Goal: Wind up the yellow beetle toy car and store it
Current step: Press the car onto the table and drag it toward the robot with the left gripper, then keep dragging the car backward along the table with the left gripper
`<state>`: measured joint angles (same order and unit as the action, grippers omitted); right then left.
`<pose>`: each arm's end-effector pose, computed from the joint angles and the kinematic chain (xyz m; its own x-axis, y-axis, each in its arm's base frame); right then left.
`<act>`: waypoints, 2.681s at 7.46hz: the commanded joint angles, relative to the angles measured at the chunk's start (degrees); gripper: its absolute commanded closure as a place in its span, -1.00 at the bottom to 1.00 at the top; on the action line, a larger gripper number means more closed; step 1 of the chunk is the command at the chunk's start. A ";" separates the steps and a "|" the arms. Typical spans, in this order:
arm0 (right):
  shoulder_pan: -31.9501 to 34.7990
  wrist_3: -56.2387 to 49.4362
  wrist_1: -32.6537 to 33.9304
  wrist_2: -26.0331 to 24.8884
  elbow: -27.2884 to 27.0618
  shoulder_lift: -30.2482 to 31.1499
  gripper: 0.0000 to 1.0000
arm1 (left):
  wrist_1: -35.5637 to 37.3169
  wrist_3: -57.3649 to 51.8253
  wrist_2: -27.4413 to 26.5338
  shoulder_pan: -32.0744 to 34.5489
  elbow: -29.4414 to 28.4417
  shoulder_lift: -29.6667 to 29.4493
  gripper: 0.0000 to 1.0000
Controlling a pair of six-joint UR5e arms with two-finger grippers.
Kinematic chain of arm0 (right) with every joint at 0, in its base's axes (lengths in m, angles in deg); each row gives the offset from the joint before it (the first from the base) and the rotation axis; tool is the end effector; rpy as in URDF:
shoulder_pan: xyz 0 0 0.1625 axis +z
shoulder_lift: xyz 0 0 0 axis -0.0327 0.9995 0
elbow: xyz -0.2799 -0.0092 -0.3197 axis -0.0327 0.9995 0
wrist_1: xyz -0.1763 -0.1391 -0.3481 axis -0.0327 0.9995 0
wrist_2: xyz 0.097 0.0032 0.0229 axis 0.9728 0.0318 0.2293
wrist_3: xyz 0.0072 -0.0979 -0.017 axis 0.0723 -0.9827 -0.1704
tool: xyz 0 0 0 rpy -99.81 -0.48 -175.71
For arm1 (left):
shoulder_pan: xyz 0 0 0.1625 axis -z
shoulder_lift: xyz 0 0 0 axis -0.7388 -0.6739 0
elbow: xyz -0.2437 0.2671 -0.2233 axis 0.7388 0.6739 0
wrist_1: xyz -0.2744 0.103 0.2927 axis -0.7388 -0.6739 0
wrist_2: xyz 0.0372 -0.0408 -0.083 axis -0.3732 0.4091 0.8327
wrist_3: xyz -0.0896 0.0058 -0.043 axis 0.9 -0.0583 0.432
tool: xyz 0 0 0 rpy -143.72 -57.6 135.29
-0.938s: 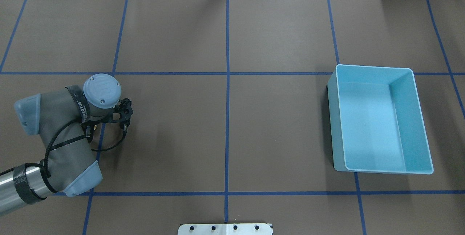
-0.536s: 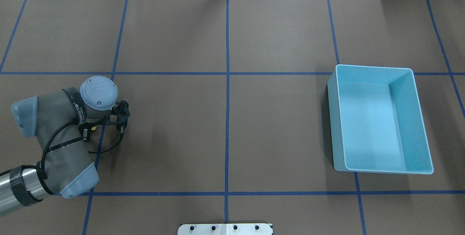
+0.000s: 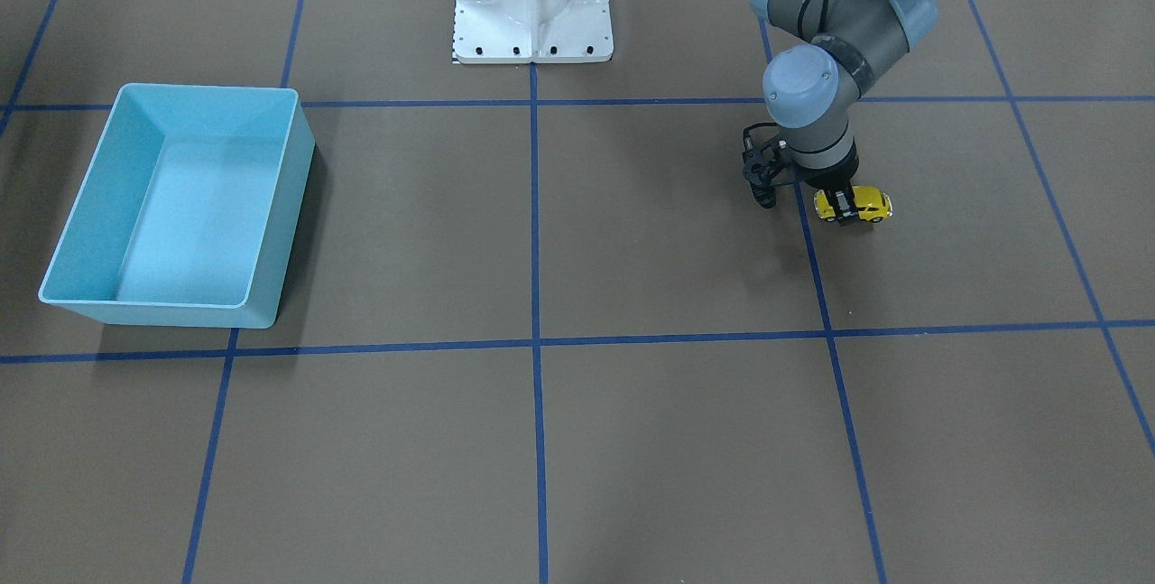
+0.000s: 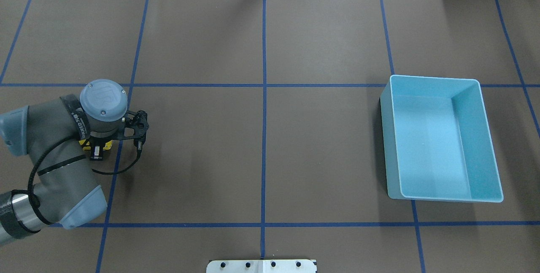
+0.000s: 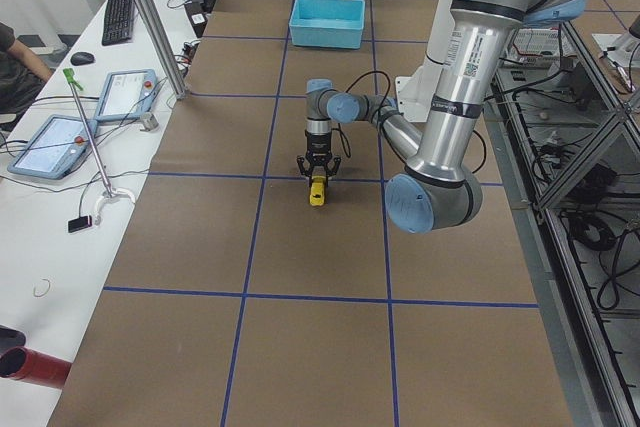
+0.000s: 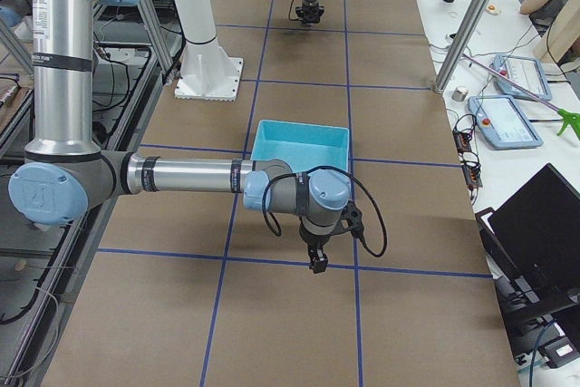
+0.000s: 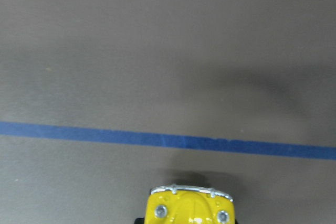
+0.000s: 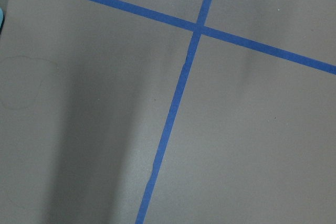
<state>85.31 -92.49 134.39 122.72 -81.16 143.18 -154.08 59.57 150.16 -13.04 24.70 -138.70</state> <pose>0.0431 -0.4578 0.6610 0.6908 -0.2809 0.6663 0.2548 0.9569 0.1392 0.4091 -0.4255 0.4346 0.0860 0.9961 -0.0180 -0.9554 0.0876 0.2820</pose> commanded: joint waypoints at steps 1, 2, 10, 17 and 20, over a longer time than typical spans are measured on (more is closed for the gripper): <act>0.00 0.00 0.00 0.00 0.00 0.00 -1.00 | -3.39 -0.14 1.75 0.75 2.72 2.50 1.00; 0.00 0.00 0.00 0.00 0.00 0.00 -1.00 | -5.58 -0.14 3.06 1.18 3.60 3.90 1.00; 0.00 0.00 0.00 0.00 0.00 0.00 -1.00 | -24.31 0.04 8.34 3.03 4.05 14.62 1.00; 0.00 0.00 0.00 0.00 0.09 0.00 -1.00 | -31.78 -0.57 10.54 3.03 3.96 21.05 1.00; 0.00 0.00 0.00 0.00 0.09 0.00 -1.00 | -34.51 -0.57 11.42 3.12 3.87 23.33 1.00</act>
<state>85.31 -92.49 134.39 122.72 -81.07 143.18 -187.39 59.00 161.27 -9.96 28.62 -116.33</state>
